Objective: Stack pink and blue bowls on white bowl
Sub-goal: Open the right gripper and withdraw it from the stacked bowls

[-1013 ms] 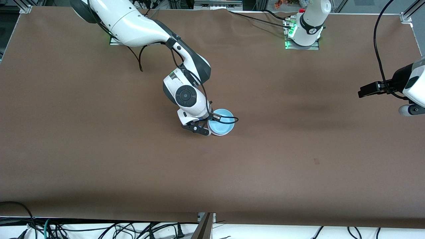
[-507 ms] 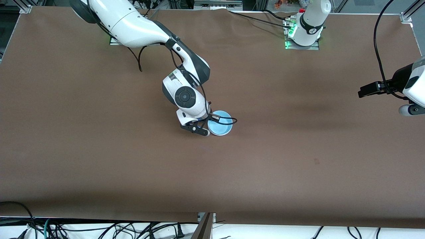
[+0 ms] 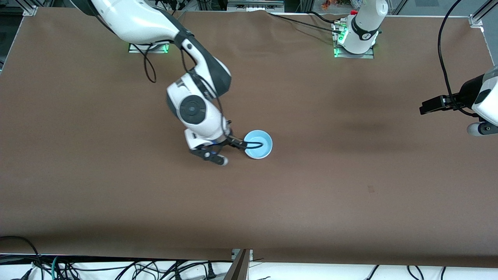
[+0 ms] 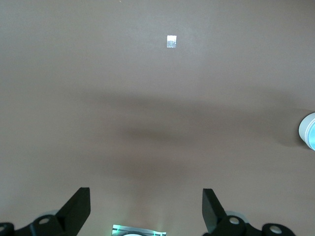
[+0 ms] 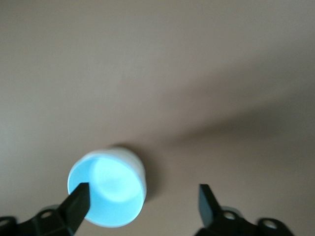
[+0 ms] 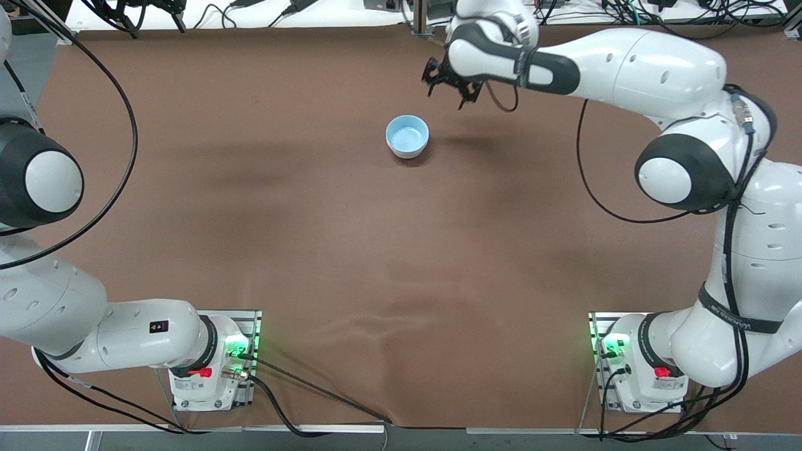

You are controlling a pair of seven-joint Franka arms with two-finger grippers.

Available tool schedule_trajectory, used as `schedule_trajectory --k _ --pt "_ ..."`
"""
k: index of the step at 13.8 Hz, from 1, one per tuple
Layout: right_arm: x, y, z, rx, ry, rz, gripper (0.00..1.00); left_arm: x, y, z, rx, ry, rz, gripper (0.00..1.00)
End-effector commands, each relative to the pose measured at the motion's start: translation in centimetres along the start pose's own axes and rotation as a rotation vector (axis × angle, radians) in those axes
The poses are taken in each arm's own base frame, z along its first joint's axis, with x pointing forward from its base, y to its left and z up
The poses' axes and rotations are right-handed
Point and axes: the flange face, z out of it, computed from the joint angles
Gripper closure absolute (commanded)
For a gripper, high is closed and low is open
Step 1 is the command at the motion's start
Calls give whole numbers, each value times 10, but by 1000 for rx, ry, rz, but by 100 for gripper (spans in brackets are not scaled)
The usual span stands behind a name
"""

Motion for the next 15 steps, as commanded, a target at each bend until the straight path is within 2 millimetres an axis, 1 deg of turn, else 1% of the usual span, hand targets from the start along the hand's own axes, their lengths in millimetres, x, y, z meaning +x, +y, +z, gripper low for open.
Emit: schedule_trajectory --k 1,2,3,4,5,6,7,8,9,11,12,13,14,15 --pt "38 34 -40 -4 34 -16 0 2 0 -6 -13 2 16 0" --pt "41 44 -63 -23 34 -57 0 2 0 -8 -13 8 15 0" --pt "51 63 -82 -62 19 -92 0 4 0 -9 -12 11 16 0" --pt "53 82 -104 -91 -4 -182 0 4 3 -10 -9 12 20 0" --pt "55 93 -133 -87 0 -263 0 4 3 -10 -9 12 22 0" --pt "54 107 -158 -98 2 -304 0 4 5 -10 -7 12 26 0" --pt "51 125 -178 -133 -30 -327 0 3 5 -10 -7 13 26 0" --pt "45 139 -205 -151 -48 -364 0 4 5 -10 -7 12 26 0" --pt "42 155 -225 -166 -55 -381 0 4 5 -10 -7 12 26 0" --pt "39 190 -258 -182 -65 -426 0 4 6 -10 -7 12 28 0" --pt "33 209 -276 -178 -54 -444 0 4 6 -10 -7 12 28 0" --pt "24 221 -289 -173 -45 -458 0 4 6 -10 -7 12 28 0" --pt "16 242 -302 -165 -29 -441 0 4 6 -10 -7 12 28 0" --pt "15 261 -310 -163 -30 -432 0 4 6 -10 -5 12 27 0"
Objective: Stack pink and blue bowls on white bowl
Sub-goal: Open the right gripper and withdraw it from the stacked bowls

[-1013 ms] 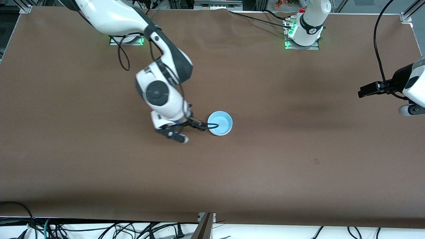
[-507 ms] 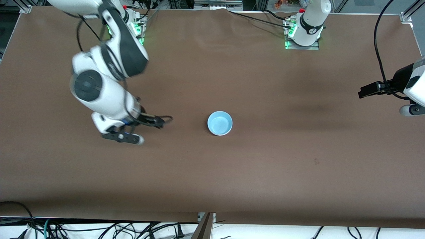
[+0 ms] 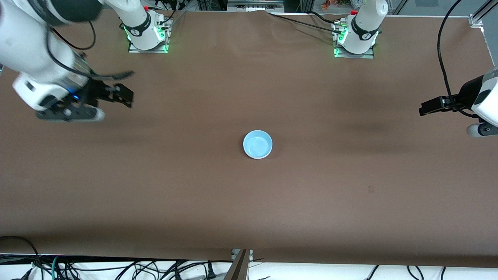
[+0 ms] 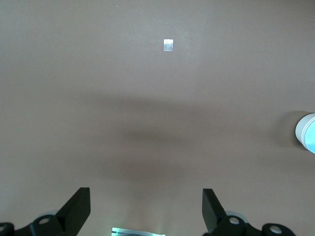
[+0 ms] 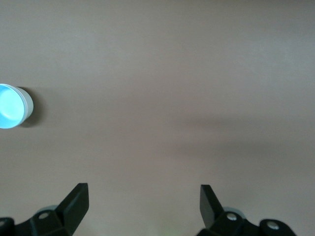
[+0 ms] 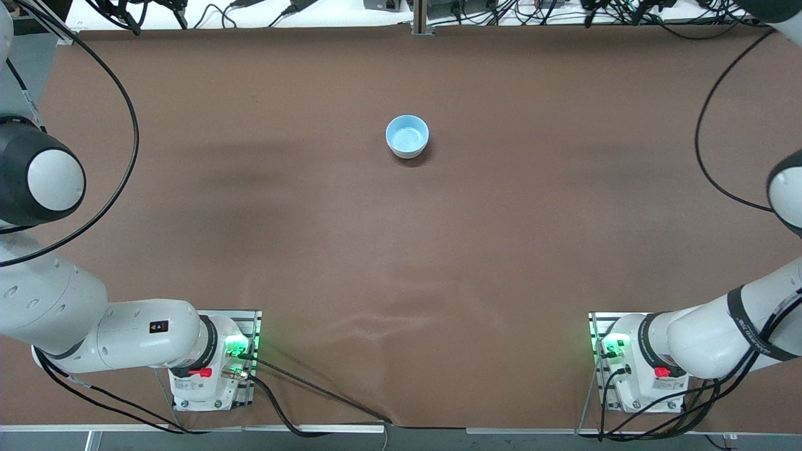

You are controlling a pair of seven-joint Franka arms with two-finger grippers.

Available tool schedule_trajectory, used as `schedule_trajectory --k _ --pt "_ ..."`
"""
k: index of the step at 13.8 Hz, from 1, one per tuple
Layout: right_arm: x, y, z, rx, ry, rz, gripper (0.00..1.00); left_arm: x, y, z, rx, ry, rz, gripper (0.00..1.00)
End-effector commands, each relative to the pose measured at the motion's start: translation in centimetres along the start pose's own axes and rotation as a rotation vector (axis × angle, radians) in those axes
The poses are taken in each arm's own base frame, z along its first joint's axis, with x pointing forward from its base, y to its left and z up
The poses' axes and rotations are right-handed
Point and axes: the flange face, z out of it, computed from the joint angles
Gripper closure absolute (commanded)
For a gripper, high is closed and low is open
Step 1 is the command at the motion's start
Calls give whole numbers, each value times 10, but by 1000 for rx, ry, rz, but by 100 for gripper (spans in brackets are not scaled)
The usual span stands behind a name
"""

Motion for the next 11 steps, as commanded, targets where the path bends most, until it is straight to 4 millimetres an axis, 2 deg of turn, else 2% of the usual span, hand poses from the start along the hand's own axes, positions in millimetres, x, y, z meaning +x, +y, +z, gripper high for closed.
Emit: schedule_trajectory --k 1,3,6,9,11 --pt "-40 44 -11 20 -2 -31 0 2 1 -6 -3 1 19 0" --pt "-37 76 -12 23 -10 -74 0 2 0 -6 -2 1 17 0" --pt "-36 75 -17 18 -2 -77 0 2 0 -6 -2 1 17 0" --pt "-24 74 -29 10 31 -87 0 2 1 -6 4 2 19 0" --pt "-22 74 -28 8 36 -91 0 2 -1 -6 2 4 14 0"
